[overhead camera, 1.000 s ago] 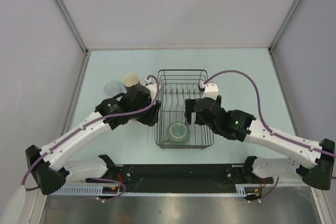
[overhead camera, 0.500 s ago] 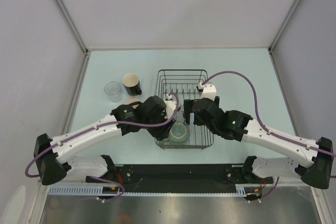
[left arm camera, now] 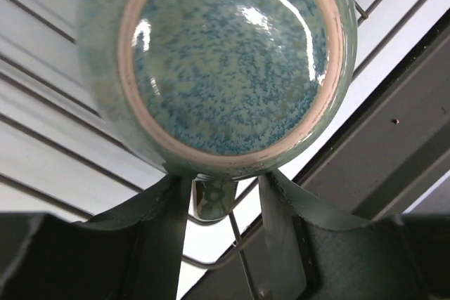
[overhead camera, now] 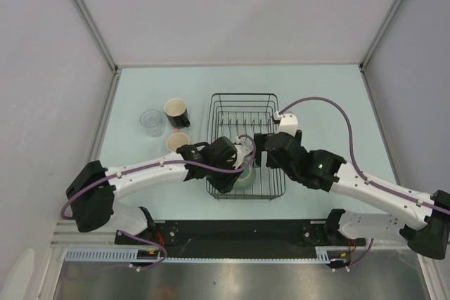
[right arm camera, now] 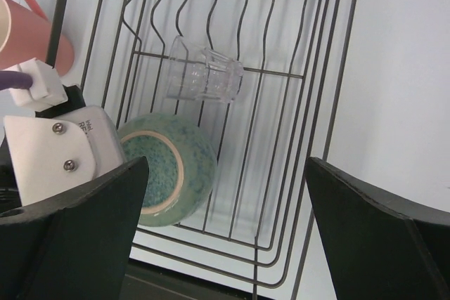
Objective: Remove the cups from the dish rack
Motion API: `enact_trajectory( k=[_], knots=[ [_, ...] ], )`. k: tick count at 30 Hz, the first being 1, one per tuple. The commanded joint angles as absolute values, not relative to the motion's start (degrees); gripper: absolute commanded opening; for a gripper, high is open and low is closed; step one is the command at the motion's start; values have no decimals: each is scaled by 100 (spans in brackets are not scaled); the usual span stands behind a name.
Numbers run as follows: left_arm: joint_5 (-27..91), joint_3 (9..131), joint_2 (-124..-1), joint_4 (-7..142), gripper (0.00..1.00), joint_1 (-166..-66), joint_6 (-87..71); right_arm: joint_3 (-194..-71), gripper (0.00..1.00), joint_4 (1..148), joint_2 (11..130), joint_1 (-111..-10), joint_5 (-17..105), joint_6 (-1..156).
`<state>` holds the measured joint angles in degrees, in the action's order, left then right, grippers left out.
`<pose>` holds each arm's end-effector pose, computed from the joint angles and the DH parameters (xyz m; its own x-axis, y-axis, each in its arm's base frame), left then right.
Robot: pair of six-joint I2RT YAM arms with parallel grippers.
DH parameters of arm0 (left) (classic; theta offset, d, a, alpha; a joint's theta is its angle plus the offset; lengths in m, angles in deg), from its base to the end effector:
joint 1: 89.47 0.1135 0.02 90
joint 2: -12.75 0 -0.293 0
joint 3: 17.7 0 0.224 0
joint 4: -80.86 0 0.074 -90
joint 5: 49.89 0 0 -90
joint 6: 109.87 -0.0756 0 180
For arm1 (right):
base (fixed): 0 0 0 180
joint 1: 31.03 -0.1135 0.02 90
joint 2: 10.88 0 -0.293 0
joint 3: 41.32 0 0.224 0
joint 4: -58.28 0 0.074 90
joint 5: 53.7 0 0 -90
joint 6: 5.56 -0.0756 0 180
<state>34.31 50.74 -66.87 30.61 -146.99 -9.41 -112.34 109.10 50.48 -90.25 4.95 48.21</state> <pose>0.1323 -0.2220 0.2272 -0.6209 0.6390 -0.4542 0.7652 0.6198 -0.1741 0.1385 0.1557 0.3170 -0.5869 0.0011 -0.8097 -0.2311 0.9582 0.1688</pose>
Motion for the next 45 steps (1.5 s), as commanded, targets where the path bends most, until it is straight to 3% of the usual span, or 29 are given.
enact_trajectory(
  k=[1,6,10,11,13,26,45],
  knots=[
    [3054,4960,-6934,3307,48,-14730,-941,-11205,100,10774,4836,-9000,448,4814],
    [3036,4951,-7110,3334,41,-14730,-941,-11161,100,10757,4800,-8895,527,4875],
    [3027,4960,-7110,3334,17,-14730,-906,-11152,100,10721,4800,-8824,615,4928],
    [3036,4969,-7075,3325,7,-14730,-879,-11144,100,10704,4818,-8789,624,4945],
    [3079,5004,-7031,3307,0,-14730,-862,-11117,100,10677,4827,-8780,677,4954],
    [4213,5907,-6100,3026,0,-14792,-431,-11196,100,10633,4792,-8719,703,5060],
    [4750,7113,-5792,2982,0,-14783,-238,-11969,100,10590,4669,-8166,685,5332]
  ],
)
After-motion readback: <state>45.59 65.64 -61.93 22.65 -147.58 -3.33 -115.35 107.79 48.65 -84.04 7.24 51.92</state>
